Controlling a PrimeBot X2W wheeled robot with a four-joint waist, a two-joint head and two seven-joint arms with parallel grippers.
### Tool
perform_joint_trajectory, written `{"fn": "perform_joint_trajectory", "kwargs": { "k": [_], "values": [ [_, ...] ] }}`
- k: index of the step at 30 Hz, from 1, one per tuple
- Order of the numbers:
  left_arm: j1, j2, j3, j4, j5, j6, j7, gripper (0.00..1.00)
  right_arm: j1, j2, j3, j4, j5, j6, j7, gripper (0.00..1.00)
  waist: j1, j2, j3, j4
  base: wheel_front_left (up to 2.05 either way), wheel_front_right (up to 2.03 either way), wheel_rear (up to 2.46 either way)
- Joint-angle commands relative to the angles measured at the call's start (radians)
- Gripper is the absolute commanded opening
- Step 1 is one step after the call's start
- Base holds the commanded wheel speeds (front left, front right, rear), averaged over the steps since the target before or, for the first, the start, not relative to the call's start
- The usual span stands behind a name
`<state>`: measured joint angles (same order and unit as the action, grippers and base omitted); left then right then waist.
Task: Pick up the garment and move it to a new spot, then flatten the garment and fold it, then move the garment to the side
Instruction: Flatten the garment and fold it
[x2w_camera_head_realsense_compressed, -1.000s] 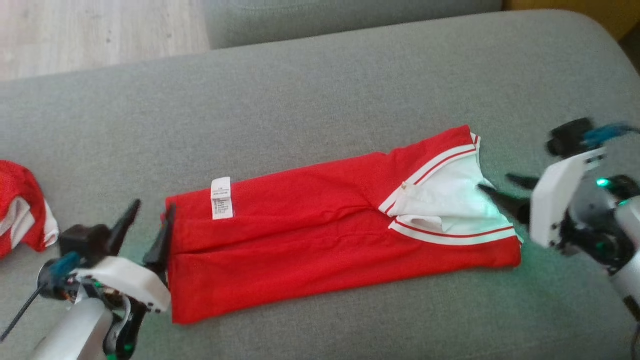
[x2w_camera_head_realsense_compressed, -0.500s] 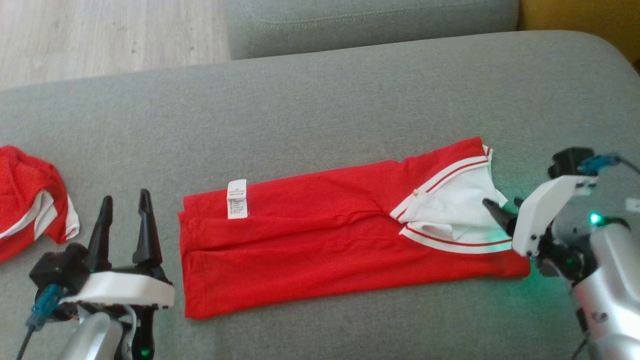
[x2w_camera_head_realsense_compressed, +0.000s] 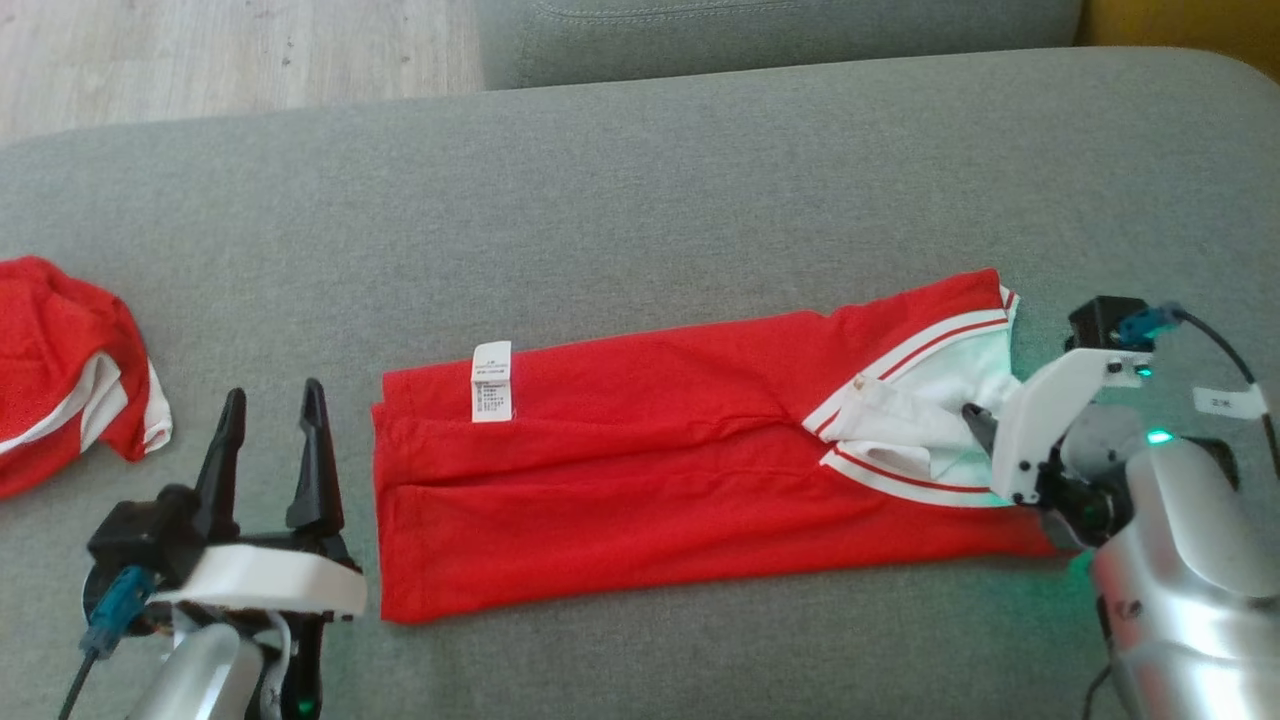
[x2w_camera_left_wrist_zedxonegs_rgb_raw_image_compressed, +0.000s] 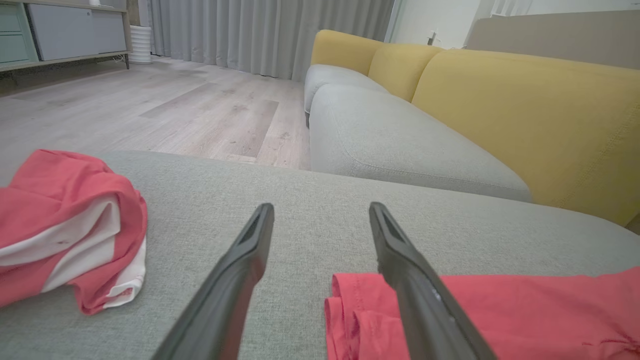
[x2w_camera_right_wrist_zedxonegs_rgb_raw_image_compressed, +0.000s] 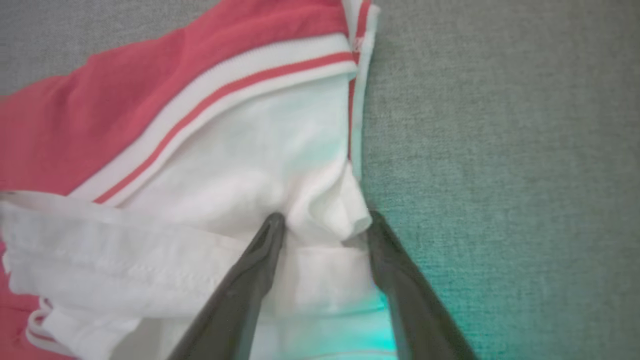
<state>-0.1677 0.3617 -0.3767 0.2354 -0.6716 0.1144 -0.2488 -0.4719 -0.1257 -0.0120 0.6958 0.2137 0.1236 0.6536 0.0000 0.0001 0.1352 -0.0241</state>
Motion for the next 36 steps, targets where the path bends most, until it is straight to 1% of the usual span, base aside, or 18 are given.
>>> {"fn": "perform_joint_trajectory", "kwargs": {
  "k": [1, 3, 5, 7, 11, 18, 20, 22, 24, 27, 33, 36],
  "values": [
    [-0.057, 0.023, 0.035, -0.022, 0.008, 0.004, -0.005, 1.00, 0.008, 0.040, 0.042, 0.000, 0.016, 0.007, 0.021, 0.00, 0.0000, -0.0001, -0.001, -0.002, 0.00, 0.00, 0.00],
    [-0.058, 0.025, 0.033, -0.022, 0.010, 0.005, -0.005, 1.00, 0.014, 0.038, 0.046, -0.025, 0.029, 0.007, 0.014, 0.00, 0.0000, -0.0001, -0.003, -0.006, 0.00, 0.00, 0.00],
    [-0.057, 0.028, 0.033, -0.022, 0.011, 0.007, -0.005, 1.00, 0.023, 0.019, 0.035, -0.064, 0.035, 0.007, -0.006, 0.00, 0.0000, -0.0001, -0.008, -0.012, 0.00, 0.00, 0.00],
    [-0.052, 0.032, 0.036, -0.022, 0.012, 0.011, -0.006, 1.00, 0.031, -0.015, 0.015, -0.109, 0.033, 0.007, -0.022, 0.00, 0.0000, -0.0001, -0.013, -0.020, 0.00, 0.00, 0.00],
    [-0.042, 0.040, 0.042, -0.022, 0.013, 0.018, -0.006, 1.00, 0.048, -0.104, -0.044, -0.206, 0.001, 0.007, -0.038, 0.00, 0.0000, -0.0001, -0.021, -0.038, 0.00, 0.00, 0.00],
    [-0.033, 0.032, 0.051, -0.031, 0.019, 0.025, -0.009, 1.00, 0.091, -0.249, -0.165, -0.351, -0.108, 0.007, -0.006, 0.00, 0.0000, -0.0001, -0.028, -0.053, 0.00, 0.00, 0.00],
    [-0.032, 0.027, 0.049, -0.030, 0.021, 0.023, -0.010, 1.00, 0.102, -0.276, -0.179, -0.384, -0.136, 0.007, 0.002, 0.00, 0.0000, -0.0001, -0.032, -0.055, 0.00, 0.00, 0.00],
    [-0.028, 0.023, 0.047, -0.027, 0.022, 0.020, -0.010, 1.00, 0.115, -0.287, -0.174, -0.415, -0.149, 0.007, 0.011, 0.00, 0.0000, -0.0001, -0.040, -0.057, 0.00, 0.00, 0.00],
    [-0.024, 0.019, 0.045, -0.023, 0.023, 0.018, -0.011, 1.00, 0.130, -0.284, -0.157, -0.447, -0.149, 0.007, 0.021, 0.00, 0.0000, -0.0001, -0.050, -0.057, 0.00, 0.00, 0.00],
    [-0.017, 0.014, 0.041, -0.016, 0.024, 0.015, -0.011, 1.00, 0.157, -0.248, -0.095, -0.506, -0.119, 0.007, 0.038, 0.00, 0.0000, -0.0001, -0.067, -0.055, 0.00, 0.00, 0.00],
    [-0.010, 0.015, 0.034, -0.012, 0.028, 0.015, -0.011, 1.00, 0.191, -0.140, 0.127, -0.654, -0.034, 0.007, 0.064, 0.00, 0.0000, -0.0001, -0.080, -0.049, 0.00, 0.00, 0.00],
    [-0.017, 0.014, 0.030, -0.009, 0.033, 0.022, -0.010, 1.00, 0.183, -0.096, 0.241, -0.661, -0.007, 0.007, 0.069, 0.00, 0.0000, -0.0001, -0.078, -0.042, 0.00, 0.00, 0.00]
  ]
}}
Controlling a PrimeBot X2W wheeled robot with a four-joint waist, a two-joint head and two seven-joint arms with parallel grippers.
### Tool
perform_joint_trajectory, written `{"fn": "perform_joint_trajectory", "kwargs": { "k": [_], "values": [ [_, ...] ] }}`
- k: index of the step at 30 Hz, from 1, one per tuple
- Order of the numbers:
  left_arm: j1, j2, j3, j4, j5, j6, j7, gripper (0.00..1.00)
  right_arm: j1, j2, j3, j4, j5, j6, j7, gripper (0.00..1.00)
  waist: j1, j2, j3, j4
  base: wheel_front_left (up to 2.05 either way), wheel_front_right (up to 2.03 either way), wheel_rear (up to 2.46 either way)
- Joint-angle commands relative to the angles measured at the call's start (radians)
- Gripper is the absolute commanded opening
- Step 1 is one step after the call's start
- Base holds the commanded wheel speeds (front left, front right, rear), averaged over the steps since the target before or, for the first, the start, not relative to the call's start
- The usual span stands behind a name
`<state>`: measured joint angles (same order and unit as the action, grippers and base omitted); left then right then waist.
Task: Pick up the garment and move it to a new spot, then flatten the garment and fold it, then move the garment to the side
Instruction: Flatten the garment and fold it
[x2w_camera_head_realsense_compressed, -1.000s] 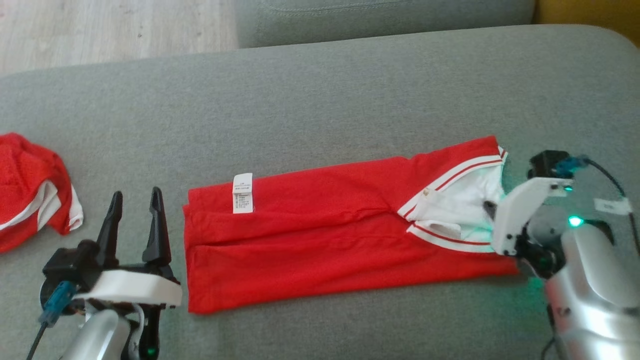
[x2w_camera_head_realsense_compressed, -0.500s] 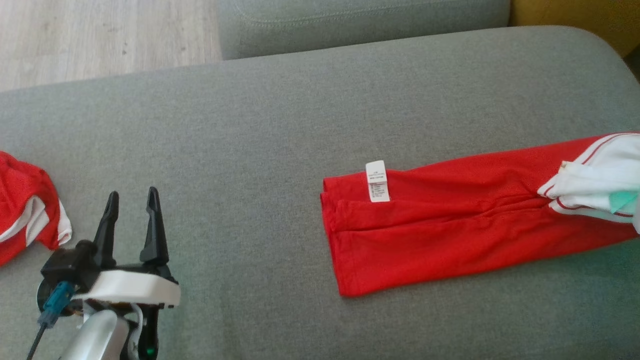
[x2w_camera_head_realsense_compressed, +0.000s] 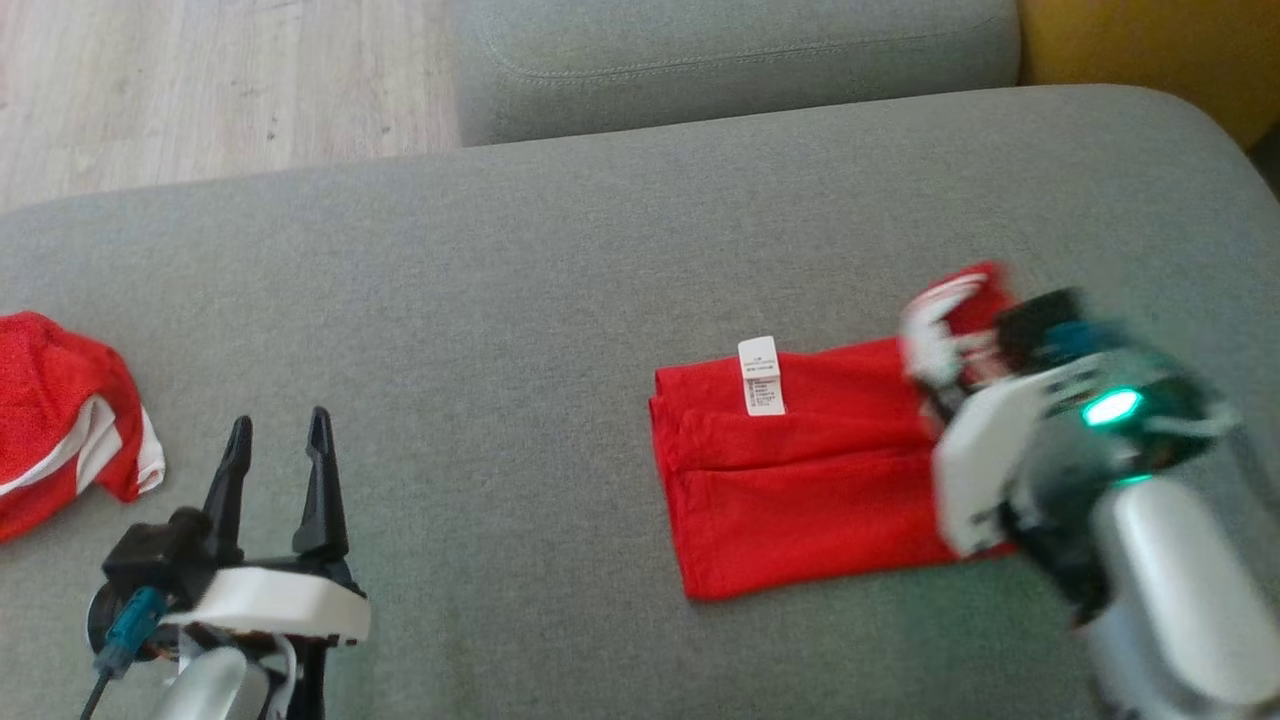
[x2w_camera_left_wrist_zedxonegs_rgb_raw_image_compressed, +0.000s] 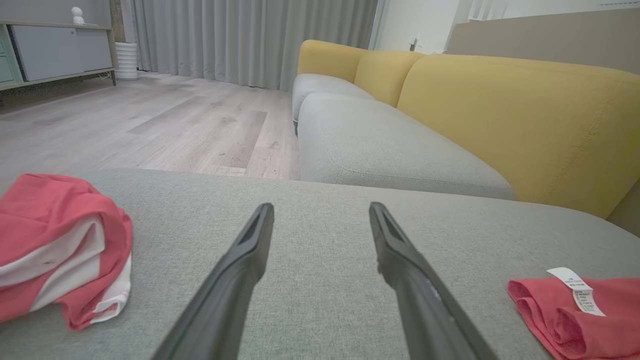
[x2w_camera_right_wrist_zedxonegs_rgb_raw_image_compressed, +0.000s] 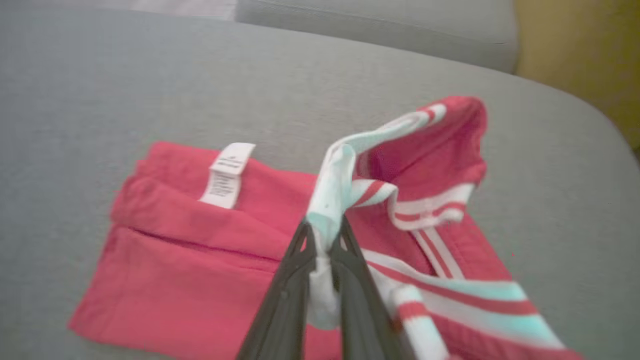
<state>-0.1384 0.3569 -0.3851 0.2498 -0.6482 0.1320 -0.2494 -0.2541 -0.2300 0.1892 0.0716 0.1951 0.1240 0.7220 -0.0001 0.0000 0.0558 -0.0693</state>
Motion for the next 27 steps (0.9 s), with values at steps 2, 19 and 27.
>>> {"fn": "perform_joint_trajectory", "kwargs": {
  "k": [2, 19, 27],
  "values": [
    [-0.049, 0.018, 0.038, -0.022, 0.011, 0.007, -0.010, 1.00, -0.041, 0.020, 0.080, -0.027, 0.014, 0.007, 0.002, 0.00, 0.0001, 0.0000, 0.003, 0.005, 0.00, 0.00, 0.00],
    [-0.097, -0.001, 0.015, 0.011, 0.018, -0.009, -0.010, 1.00, -0.191, 0.179, 0.372, 0.329, 0.145, 0.007, -0.125, 0.00, 0.0001, 0.0000, 0.029, 0.053, 0.00, 0.00, 0.00],
    [-0.094, -0.004, 0.027, 0.018, 0.015, -0.015, -0.011, 1.00, -0.193, 0.180, 0.373, 0.242, 0.382, 0.007, -0.227, 1.00, 0.0001, 0.0000, 0.030, 0.037, 0.00, 0.00, 0.00]
  ]
}}
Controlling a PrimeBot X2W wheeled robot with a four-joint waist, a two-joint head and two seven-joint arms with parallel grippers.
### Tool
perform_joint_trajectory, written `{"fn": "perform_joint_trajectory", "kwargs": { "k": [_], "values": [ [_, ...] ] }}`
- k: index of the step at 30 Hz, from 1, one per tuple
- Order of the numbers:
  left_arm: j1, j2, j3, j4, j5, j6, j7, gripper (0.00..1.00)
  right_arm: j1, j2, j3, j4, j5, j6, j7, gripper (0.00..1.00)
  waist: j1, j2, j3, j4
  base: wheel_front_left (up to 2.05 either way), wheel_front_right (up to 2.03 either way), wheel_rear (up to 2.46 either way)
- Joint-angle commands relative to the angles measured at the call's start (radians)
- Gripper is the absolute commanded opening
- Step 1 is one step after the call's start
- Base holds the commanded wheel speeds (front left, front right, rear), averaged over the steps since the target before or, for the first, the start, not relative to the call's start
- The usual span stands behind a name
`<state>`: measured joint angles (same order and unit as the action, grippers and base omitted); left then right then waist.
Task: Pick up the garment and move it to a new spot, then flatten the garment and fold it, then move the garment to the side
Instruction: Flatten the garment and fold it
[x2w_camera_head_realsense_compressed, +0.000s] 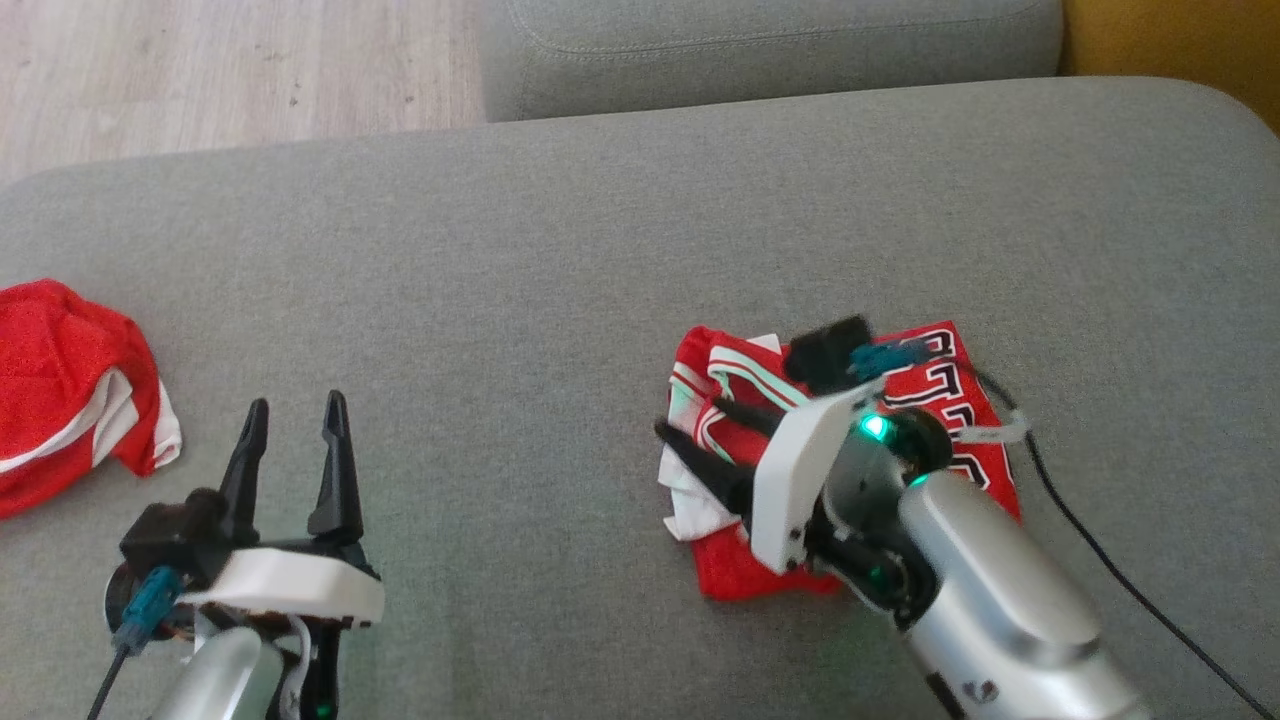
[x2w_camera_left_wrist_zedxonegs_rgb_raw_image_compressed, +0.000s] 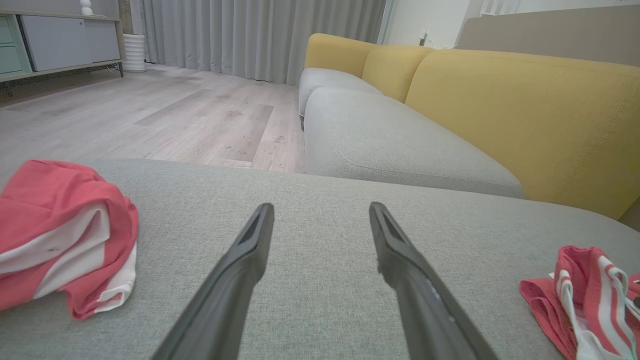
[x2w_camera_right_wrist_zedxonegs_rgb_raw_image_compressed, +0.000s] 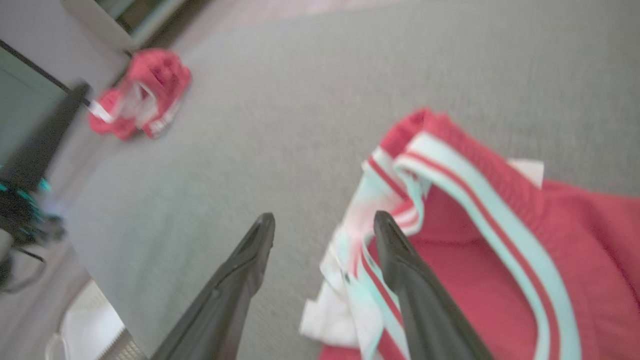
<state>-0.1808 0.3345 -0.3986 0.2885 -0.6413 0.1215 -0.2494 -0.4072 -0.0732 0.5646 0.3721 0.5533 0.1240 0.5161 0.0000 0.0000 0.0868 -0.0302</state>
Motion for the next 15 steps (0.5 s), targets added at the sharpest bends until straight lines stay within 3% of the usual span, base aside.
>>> {"fn": "perform_joint_trajectory", "kwargs": {
  "k": [1, 4, 12, 15],
  "values": [
    [-0.051, 0.018, 0.042, -0.021, 0.008, -0.005, -0.011, 1.00, -0.041, 0.023, -0.014, -0.082, 0.046, 0.007, -0.036, 1.00, 0.0000, 0.0000, -0.001, -0.004, 0.00, 0.00, 0.00],
    [-0.048, 0.017, 0.049, -0.023, 0.009, -0.007, -0.012, 1.00, -0.034, 0.017, -0.099, -0.147, 0.025, 0.007, -0.090, 1.00, 0.0000, 0.0000, -0.003, -0.008, 0.00, 0.00, 0.00],
    [-0.038, 0.014, 0.061, -0.029, 0.016, -0.017, -0.012, 1.00, 0.121, -0.111, -0.368, -0.238, -0.214, 0.007, -0.235, 1.00, 0.0000, 0.0000, -0.010, -0.003, 0.00, 0.00, 0.00],
    [-0.033, 0.007, 0.072, -0.039, 0.027, -0.022, -0.012, 1.00, 0.198, -0.101, -0.469, -0.249, -0.289, 0.007, -0.346, 1.00, 0.0000, 0.0000, -0.019, 0.001, 0.00, 0.00, 0.00]
  ]
}}
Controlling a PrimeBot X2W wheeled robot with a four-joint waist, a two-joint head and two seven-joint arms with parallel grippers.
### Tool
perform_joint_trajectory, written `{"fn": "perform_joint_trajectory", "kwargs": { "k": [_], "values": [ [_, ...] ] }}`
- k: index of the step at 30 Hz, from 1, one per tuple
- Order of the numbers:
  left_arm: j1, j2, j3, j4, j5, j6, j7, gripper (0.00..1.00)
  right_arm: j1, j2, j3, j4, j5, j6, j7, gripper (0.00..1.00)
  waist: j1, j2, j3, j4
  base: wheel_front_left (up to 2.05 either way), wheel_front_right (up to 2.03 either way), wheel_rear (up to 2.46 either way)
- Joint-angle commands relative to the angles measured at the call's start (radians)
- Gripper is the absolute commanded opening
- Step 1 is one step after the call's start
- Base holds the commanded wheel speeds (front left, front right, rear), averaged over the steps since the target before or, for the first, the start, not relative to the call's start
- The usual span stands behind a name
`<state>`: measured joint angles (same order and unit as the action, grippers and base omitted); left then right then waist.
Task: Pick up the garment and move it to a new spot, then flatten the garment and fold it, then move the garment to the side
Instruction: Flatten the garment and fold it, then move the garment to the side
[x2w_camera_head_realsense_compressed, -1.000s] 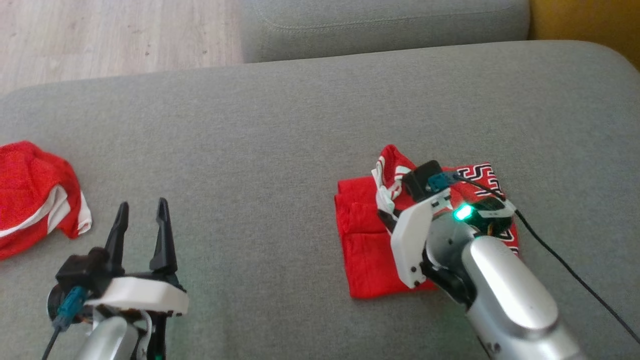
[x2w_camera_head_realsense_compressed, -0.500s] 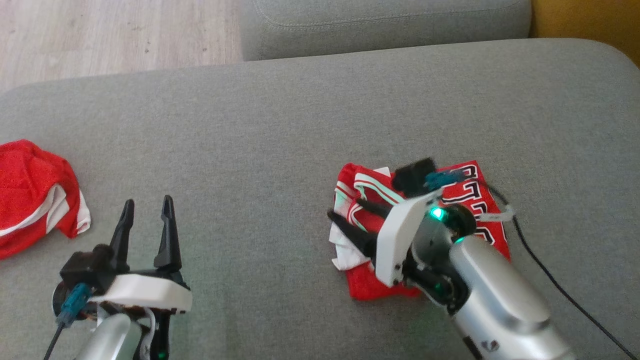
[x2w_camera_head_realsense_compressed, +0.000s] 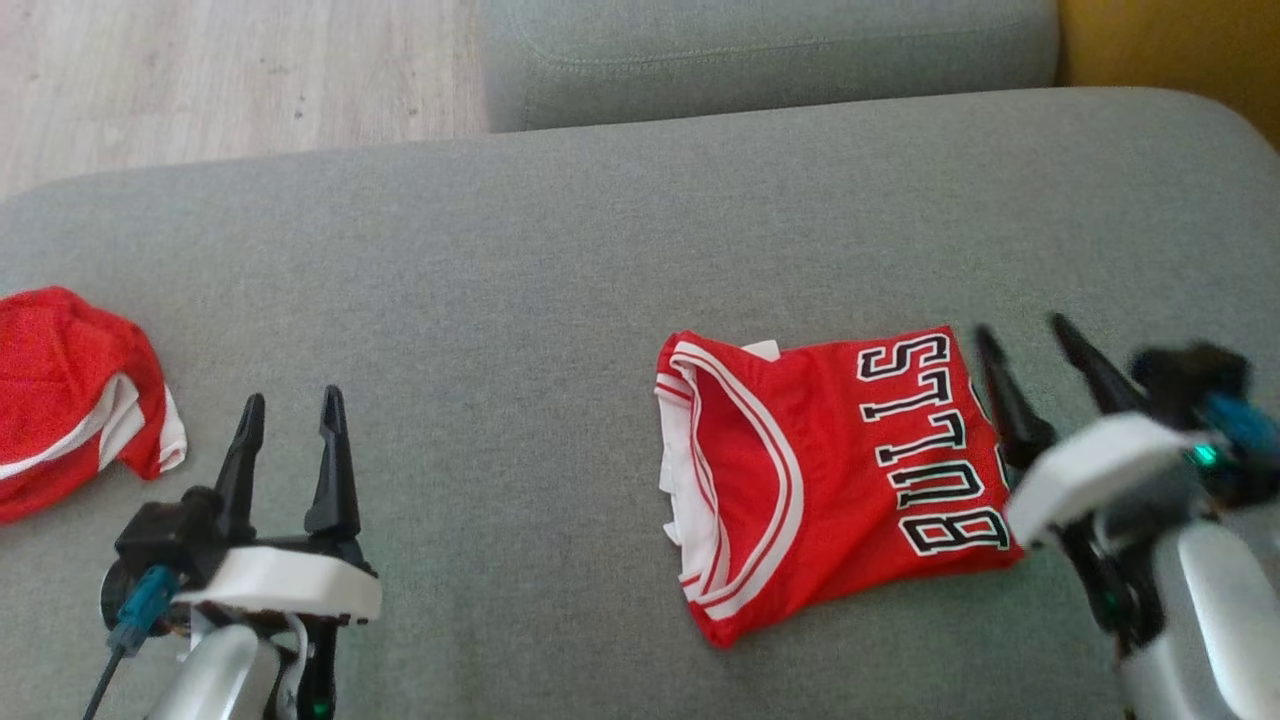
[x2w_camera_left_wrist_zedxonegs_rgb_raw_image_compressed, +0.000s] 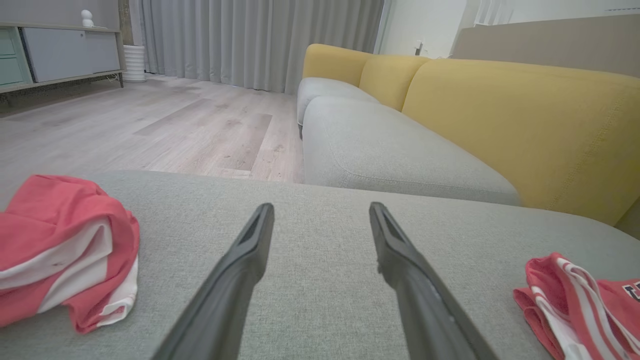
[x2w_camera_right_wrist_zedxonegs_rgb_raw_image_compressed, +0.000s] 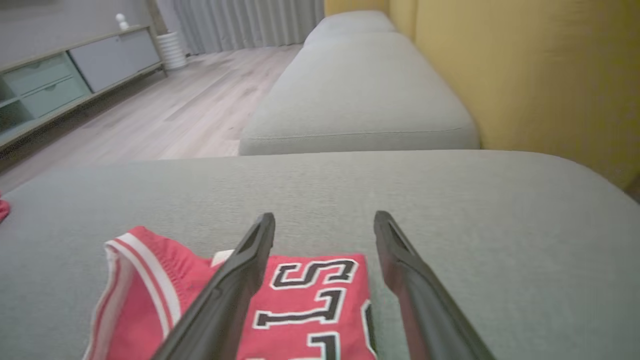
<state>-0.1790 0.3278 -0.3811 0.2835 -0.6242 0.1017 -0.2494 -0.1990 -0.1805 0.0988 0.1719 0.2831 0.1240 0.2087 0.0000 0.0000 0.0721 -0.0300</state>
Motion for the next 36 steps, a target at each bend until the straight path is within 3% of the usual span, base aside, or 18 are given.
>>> {"fn": "perform_joint_trajectory", "kwargs": {
  "k": [1, 7, 14, 32, 36],
  "values": [
    [-0.029, 0.011, 0.060, -0.037, 0.014, -0.003, -0.012, 1.00, 0.014, 0.013, -0.032, -0.055, -0.040, 0.007, -0.078, 1.00, 0.0000, 0.0000, -0.009, -0.001, 0.00, 0.00, 0.00],
    [0.013, -0.003, 0.091, -0.058, 0.045, -0.014, -0.012, 1.00, 0.116, 0.050, -0.114, -0.070, -0.086, 0.007, -0.223, 1.00, 0.0000, 0.0000, -0.038, -0.024, 0.00, 0.00, 0.00],
    [0.108, -0.036, 0.170, -0.106, 0.095, -0.019, -0.012, 1.00, 0.164, 0.038, -0.075, -0.066, -0.064, 0.007, -0.267, 1.00, 0.0000, 0.0000, -0.072, -0.061, 0.00, 0.00, 0.00],
    [0.168, -0.079, 0.222, -0.107, 0.150, -0.056, -0.012, 1.00, 0.131, -0.014, 0.001, -0.063, 0.016, 0.007, -0.236, 1.00, 0.0000, 0.0000, -0.077, -0.046, 0.00, 0.00, 0.00],
    [0.162, -0.080, 0.226, -0.110, 0.155, -0.055, -0.012, 1.00, 0.079, -0.024, 0.027, -0.053, 0.045, 0.007, -0.147, 1.00, 0.0000, 0.0000, -0.060, -0.044, 0.00, 0.00, 0.00]
  ]
}}
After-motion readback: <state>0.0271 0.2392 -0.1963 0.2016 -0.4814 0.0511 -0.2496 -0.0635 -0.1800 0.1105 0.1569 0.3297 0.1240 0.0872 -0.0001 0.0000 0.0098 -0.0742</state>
